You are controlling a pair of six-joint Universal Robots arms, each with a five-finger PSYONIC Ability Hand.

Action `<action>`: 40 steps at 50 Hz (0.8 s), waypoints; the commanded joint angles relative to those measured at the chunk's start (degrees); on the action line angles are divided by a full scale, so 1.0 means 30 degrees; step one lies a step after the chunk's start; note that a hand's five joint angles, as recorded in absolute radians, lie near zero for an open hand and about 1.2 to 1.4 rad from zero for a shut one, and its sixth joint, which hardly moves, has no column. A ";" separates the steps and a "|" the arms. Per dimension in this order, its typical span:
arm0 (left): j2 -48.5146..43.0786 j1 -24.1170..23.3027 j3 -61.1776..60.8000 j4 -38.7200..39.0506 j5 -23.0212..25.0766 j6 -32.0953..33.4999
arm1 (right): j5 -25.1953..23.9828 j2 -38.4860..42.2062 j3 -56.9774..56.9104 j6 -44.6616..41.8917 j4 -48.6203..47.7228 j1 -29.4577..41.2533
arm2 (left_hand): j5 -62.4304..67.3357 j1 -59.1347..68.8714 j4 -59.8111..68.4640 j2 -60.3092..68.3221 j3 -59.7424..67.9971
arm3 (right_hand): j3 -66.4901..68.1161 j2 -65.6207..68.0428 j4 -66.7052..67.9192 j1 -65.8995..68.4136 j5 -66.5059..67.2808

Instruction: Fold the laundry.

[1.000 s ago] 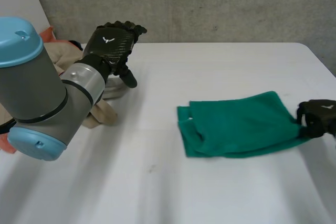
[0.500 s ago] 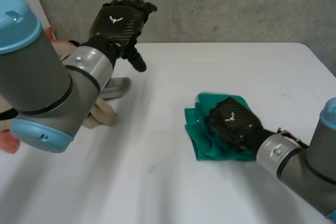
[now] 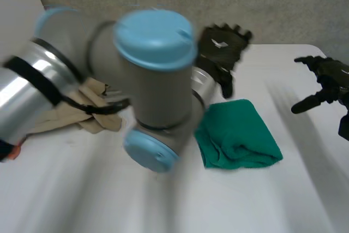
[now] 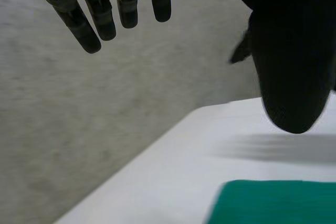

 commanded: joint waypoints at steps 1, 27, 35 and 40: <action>-0.3198 -0.1616 0.2710 -0.1779 -0.1290 -0.0583 | -0.1324 0.2305 -0.1436 -0.2477 0.2301 -0.0270 | -0.0931 -0.0259 -0.0506 -0.0527 -0.0604 | -0.0610 -0.0610 -0.0689 -0.0828 -0.0917; -0.6220 -0.0680 0.4032 -0.6206 -0.4400 0.1262 | -0.2586 0.5998 -0.2229 -0.5790 0.3329 0.3685 | -0.0931 -0.0259 -0.0506 -0.0527 -0.0604 | -0.0610 -0.0610 -0.0689 -0.0828 -0.0917; -0.5692 -0.0738 0.2800 -0.6147 -0.4165 0.1292 | -0.1532 0.6292 -0.2170 -0.6200 0.2978 0.4183 | -0.0931 -0.0259 -0.0506 -0.0527 -0.0604 | -0.0610 -0.0610 -0.0689 -0.0828 -0.0917; -0.5253 -0.0797 0.2682 -0.6147 -0.4223 0.1175 | -0.1297 0.5708 -0.2316 -0.6142 0.2919 0.4066 | -0.0931 -0.0259 -0.0506 -0.0527 -0.0604 | -0.0610 -0.0610 -0.0689 -0.0828 -0.0917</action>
